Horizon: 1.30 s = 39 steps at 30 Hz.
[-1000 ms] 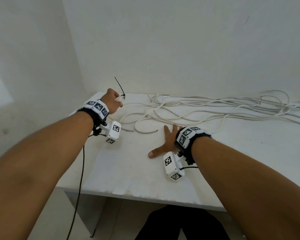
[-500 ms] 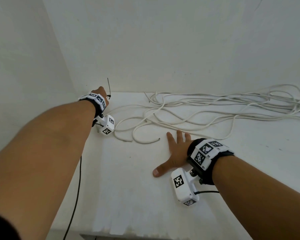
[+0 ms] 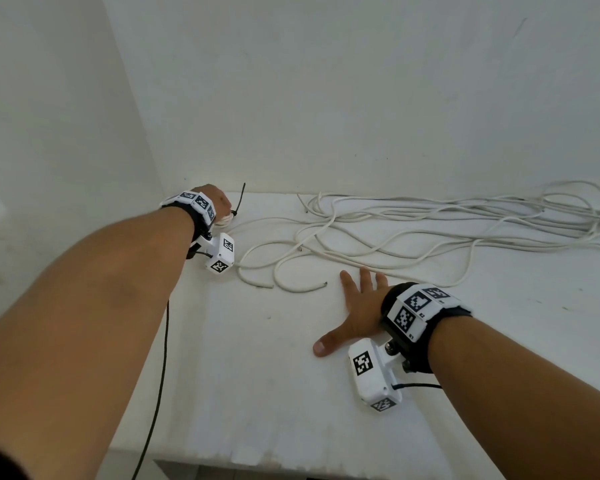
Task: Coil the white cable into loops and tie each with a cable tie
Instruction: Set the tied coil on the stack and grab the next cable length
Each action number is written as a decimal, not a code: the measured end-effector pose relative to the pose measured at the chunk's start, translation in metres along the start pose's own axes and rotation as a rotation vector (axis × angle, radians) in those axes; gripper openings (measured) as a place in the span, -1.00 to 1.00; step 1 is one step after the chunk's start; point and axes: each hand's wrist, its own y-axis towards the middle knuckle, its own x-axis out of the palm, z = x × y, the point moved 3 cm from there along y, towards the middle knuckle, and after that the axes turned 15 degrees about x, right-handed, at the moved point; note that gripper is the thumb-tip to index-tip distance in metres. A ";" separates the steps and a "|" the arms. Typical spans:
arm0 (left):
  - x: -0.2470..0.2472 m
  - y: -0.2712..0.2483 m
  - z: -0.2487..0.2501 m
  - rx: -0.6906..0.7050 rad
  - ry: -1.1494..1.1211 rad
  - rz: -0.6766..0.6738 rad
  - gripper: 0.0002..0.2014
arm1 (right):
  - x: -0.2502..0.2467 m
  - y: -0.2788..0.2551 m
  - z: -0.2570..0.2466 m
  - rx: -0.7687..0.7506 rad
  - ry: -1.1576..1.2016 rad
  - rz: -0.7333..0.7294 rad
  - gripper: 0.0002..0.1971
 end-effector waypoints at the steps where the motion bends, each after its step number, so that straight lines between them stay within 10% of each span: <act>1: -0.005 -0.004 0.004 0.023 -0.028 0.043 -0.75 | 0.000 0.000 0.000 -0.001 -0.002 0.007 0.57; 4: -0.016 -0.022 0.027 0.149 -0.177 0.094 -0.87 | 0.000 -0.001 0.001 -0.005 0.006 0.027 0.57; 8: -0.010 -0.052 0.049 0.276 -0.202 -0.176 -0.82 | -0.001 -0.004 0.002 -0.016 0.006 0.052 0.54; 16: 0.015 -0.093 0.048 0.204 -0.082 -0.351 -0.72 | -0.001 -0.005 0.004 -0.023 -0.012 0.074 0.56; 27: 0.003 -0.105 0.095 0.373 -0.529 0.042 -0.91 | 0.001 0.003 0.005 -0.047 -0.029 0.107 0.55; 31: 0.004 -0.105 0.140 0.426 -0.838 0.221 -0.87 | -0.030 -0.012 0.008 -0.148 0.156 0.149 0.02; 35: 0.008 -0.104 0.196 0.464 -0.982 0.207 -0.89 | -0.077 -0.020 0.035 -0.335 0.774 0.686 -0.72; 39: 0.007 -0.104 0.239 0.470 -1.258 0.189 -0.77 | -0.085 -0.016 0.055 -0.529 0.848 0.769 -0.67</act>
